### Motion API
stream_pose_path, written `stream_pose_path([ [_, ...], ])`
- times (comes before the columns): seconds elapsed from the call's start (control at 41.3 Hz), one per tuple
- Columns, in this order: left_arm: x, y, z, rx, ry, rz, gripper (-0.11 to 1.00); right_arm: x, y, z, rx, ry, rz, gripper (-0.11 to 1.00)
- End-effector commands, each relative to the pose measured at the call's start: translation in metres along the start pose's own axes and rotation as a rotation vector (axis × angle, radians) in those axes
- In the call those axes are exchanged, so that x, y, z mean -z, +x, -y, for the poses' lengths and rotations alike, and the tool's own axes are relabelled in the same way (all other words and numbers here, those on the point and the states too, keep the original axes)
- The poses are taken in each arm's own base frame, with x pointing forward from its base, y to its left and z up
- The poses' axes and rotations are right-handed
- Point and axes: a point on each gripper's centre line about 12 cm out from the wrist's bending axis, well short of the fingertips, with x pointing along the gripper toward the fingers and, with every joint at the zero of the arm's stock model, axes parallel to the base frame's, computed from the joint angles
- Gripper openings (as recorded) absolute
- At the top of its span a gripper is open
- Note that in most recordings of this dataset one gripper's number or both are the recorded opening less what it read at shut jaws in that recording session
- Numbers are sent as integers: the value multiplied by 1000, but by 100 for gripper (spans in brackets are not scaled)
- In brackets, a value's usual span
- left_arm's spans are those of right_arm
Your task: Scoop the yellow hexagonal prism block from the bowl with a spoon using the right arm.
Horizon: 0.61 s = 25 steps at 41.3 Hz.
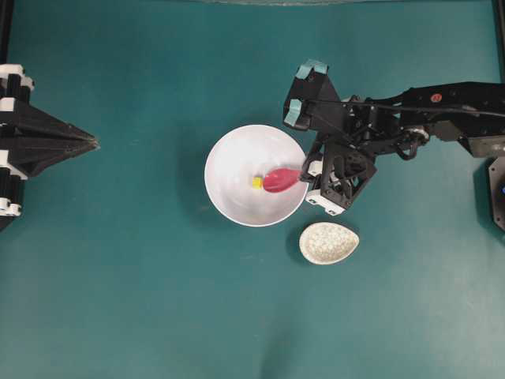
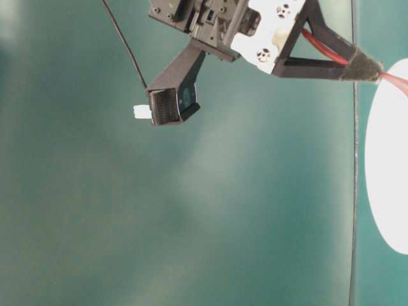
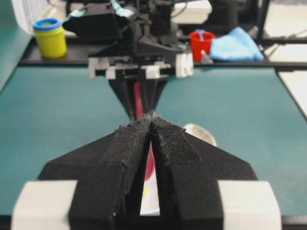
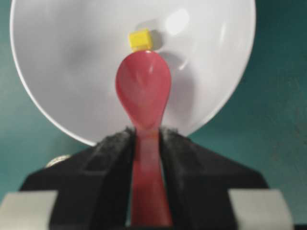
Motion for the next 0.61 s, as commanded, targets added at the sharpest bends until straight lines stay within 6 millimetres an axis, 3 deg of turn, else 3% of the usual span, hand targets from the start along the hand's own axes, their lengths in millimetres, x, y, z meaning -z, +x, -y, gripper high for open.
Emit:
stream_pose_path([
  [0.0, -11, 2, 0, 0, 0, 28, 7, -10, -6, -3, -4, -5, 32, 25],
  [0.582, -10, 3, 0, 1, 2, 26, 7, -22, 14, -3, 2, -6, 38, 25],
])
